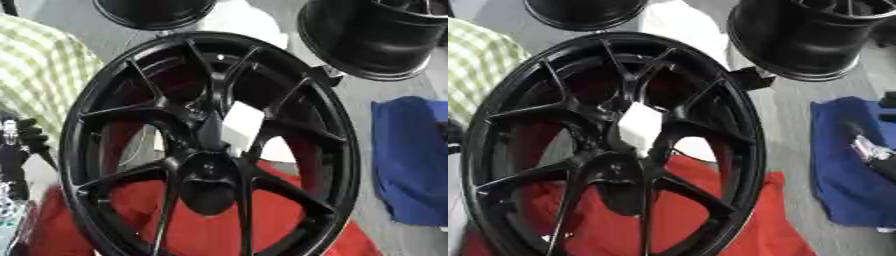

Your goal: Pull the pin out of the wheel hub.

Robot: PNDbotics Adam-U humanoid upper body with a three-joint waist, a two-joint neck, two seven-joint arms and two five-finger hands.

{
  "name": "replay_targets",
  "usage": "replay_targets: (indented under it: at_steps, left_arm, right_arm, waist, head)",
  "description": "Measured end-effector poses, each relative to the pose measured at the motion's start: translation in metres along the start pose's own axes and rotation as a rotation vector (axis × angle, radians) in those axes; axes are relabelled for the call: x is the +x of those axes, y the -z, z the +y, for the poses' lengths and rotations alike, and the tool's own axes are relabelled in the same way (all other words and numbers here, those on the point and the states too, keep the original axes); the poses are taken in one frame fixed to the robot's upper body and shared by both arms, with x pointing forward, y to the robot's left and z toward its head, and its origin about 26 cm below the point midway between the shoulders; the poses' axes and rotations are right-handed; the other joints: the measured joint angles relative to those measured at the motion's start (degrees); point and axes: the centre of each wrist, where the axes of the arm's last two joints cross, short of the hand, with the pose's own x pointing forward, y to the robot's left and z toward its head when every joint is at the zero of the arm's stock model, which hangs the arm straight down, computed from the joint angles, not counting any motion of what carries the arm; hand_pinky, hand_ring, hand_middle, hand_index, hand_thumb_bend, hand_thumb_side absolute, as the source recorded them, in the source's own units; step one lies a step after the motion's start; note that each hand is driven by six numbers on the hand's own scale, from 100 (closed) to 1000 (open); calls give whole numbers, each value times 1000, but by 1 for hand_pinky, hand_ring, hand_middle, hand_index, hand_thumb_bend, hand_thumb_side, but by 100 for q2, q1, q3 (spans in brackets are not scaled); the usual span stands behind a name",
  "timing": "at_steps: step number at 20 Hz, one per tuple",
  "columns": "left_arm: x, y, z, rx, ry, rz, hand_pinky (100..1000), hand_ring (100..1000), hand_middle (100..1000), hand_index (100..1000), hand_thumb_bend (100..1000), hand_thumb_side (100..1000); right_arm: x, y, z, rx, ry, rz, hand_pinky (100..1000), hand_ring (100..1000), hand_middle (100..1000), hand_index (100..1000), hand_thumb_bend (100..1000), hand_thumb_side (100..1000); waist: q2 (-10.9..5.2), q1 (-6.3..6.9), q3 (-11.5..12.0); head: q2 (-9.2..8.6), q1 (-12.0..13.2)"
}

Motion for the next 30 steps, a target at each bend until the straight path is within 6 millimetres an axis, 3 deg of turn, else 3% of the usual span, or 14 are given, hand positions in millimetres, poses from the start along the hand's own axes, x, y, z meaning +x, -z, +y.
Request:
replay_targets:
  at_steps: [4,9,15,21,30]
  left_arm:
    - [1,1,2,-2,10,-4,558,577,531,671,100,896]
    - [6,4,6,-6,25,-19,558,577,531,671,100,895]
    - [12,7,6,-23,34,-39,558,578,532,671,100,894]
    - [18,10,1,-45,31,-56,559,578,532,672,100,895]
    - [22,12,-4,-68,29,-66,561,579,532,672,100,897]
  right_arm:
    - [25,15,-4,165,-101,-108,785,772,624,733,640,233]
    - [41,35,-2,362,-219,-240,835,775,646,743,637,232]
    - [66,67,-6,558,-397,-419,852,777,655,745,633,221]
    - [99,100,-24,690,-571,-562,859,779,658,746,628,204]
    - [128,122,-32,823,-576,-643,854,783,658,747,614,181]
  waist:
    - [0,-111,51]
    - [54,-220,138]
    - [170,-271,261]
    - [202,-273,424]
    - [246,-381,650]
  head:
    - [-29,-41]
    - [-132,-118]
    - [-236,-235]
    - [-309,-445]
    - [-309,-687]
